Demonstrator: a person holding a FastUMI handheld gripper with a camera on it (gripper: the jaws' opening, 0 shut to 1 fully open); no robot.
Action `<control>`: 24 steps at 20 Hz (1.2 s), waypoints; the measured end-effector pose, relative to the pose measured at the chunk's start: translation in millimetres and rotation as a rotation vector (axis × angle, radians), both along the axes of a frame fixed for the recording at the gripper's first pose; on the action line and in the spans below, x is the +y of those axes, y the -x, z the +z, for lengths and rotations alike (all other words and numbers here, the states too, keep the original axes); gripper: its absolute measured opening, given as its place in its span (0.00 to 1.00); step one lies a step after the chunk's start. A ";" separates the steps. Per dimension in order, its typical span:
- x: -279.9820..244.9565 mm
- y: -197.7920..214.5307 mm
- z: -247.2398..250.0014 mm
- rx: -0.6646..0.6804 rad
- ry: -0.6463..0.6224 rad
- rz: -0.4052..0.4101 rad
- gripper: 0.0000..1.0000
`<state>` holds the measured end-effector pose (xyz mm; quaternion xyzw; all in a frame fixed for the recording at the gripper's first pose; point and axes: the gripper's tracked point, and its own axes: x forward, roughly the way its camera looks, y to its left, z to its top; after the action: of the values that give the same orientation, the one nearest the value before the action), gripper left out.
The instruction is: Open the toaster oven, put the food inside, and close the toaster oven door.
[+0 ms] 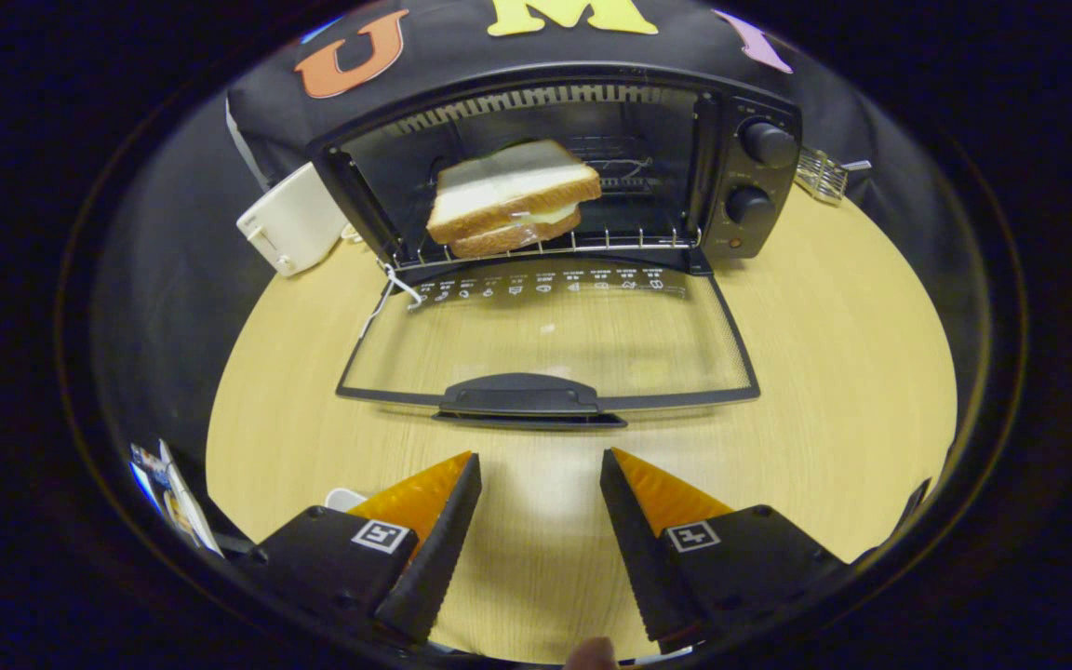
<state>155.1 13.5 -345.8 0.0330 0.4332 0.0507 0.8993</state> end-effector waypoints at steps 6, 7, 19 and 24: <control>-2.3 -12.2 -9.1 -0.010 -0.002 -0.039 0.85; -2.0 -12.0 -8.9 -0.010 -0.003 -0.040 0.85; -2.5 -10.7 68.0 -0.183 -0.029 -0.076 0.87; -0.6 -26.8 103.9 -0.269 -0.002 -0.064 0.88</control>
<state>181.9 12.9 -242.0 0.0409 0.3075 0.0263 0.9503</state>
